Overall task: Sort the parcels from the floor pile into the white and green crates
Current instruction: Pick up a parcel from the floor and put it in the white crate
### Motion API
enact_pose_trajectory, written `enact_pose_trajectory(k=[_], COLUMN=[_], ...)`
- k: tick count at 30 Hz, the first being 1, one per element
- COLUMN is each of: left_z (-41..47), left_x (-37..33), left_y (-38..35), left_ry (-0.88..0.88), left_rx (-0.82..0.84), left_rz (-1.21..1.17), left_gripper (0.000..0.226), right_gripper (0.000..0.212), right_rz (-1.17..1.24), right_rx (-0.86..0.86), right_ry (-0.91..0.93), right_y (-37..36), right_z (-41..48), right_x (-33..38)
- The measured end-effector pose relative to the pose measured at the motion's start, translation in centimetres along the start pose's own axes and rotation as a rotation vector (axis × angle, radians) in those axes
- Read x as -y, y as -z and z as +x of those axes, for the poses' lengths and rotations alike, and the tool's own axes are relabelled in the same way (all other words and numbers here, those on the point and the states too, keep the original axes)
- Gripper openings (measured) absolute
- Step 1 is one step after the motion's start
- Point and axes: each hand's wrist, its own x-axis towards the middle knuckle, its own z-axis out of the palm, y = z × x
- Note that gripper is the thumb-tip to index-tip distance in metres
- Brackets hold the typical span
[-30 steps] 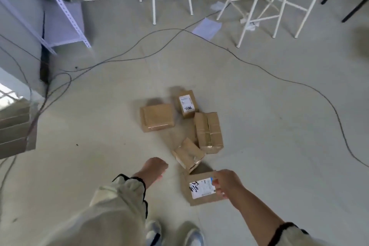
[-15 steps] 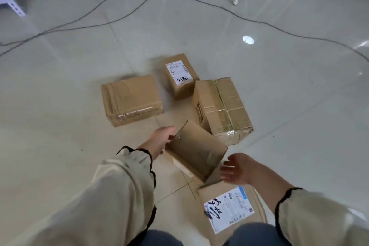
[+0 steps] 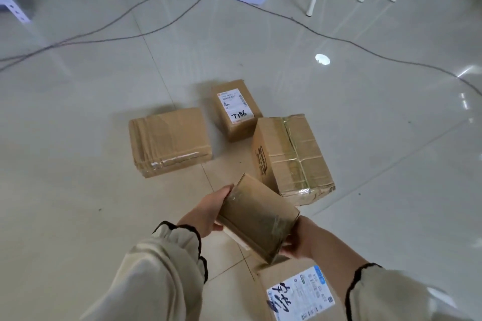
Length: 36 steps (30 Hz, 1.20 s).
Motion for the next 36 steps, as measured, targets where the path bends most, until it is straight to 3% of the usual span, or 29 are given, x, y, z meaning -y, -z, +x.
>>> enact_pose_trajectory(k=[5,9,15,19,23,30,36], left_z=[-6.0,-14.9,-33.3,-47.3,-58.7,-68.2,-72.1], left_x=[-0.4,-5.0,-15.2,-21.5,-25.2,-28.3,-30.8], left_y=[0.0,1.3,2.0,1.9,1.0,0.5,0.3], left_ry=[0.0,-0.046,-0.112,-0.221,-0.286,-0.312,-0.353], left_rx=[0.025,0.049,0.046,0.026,0.108,0.013,-0.016], left_rz=[-0.039,-0.057,-0.117,-0.199,-0.264,-0.294,-0.293], left_gripper=[0.051,0.052,0.037,0.031,0.032,0.037,0.026], right_gripper=[0.025,0.028,0.031,0.027,0.025,0.03,0.031], right_rz=[0.118,0.12,0.141,0.094,0.13,0.03,0.019], right_rx=[-0.071,-0.034,0.037,0.017,0.042,0.058,0.071], right_ry=[-0.067,-0.037,0.033,0.165,0.323,0.575,0.644], right_y=[-0.1,-0.6,-0.3,0.5,1.8,3.0,4.0], right_z=[-4.9,-13.6,-33.8,-48.5,-59.0,-71.0,-75.3], right_x=[-1.5,-0.6,1.8,2.9,3.6,4.1,4.9])
